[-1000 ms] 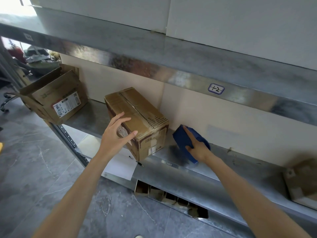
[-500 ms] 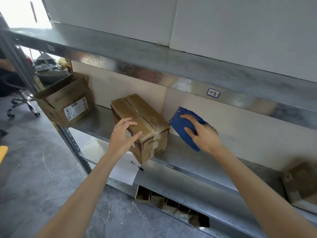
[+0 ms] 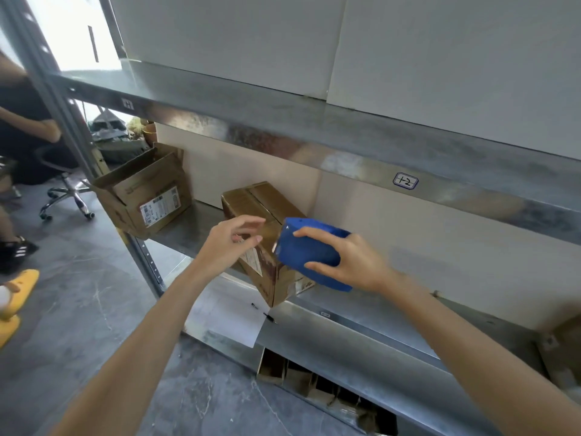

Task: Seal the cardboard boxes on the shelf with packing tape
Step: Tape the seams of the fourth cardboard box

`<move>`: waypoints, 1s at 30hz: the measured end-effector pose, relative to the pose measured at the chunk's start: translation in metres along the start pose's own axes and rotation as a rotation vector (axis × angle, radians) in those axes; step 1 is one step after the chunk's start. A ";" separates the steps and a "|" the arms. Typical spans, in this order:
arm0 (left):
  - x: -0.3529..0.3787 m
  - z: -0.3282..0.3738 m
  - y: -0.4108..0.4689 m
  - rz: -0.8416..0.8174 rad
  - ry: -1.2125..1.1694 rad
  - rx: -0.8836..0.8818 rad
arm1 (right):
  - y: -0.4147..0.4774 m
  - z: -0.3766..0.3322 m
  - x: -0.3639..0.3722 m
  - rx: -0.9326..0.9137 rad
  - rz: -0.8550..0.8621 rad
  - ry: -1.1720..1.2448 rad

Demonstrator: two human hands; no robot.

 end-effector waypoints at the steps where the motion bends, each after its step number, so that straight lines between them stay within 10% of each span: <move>1: -0.002 0.001 -0.001 -0.049 -0.028 0.002 | 0.000 -0.004 0.004 -0.031 -0.031 0.003; 14: 0.012 0.016 -0.022 -0.466 -0.229 0.035 | -0.025 -0.021 0.008 -0.085 -0.138 -0.098; 30: 0.033 0.021 -0.014 -0.308 -0.163 0.045 | -0.039 -0.032 -0.008 -0.007 -0.139 -0.041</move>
Point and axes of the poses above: each hand's wrist, its own y-axis towards the middle knuckle, its own x-axis out of the palm, z = x × y, the point moved 3 cm from there along y, towards the middle knuckle, and after that the axes turned 6 degrees about y, right-handed, at the moved point
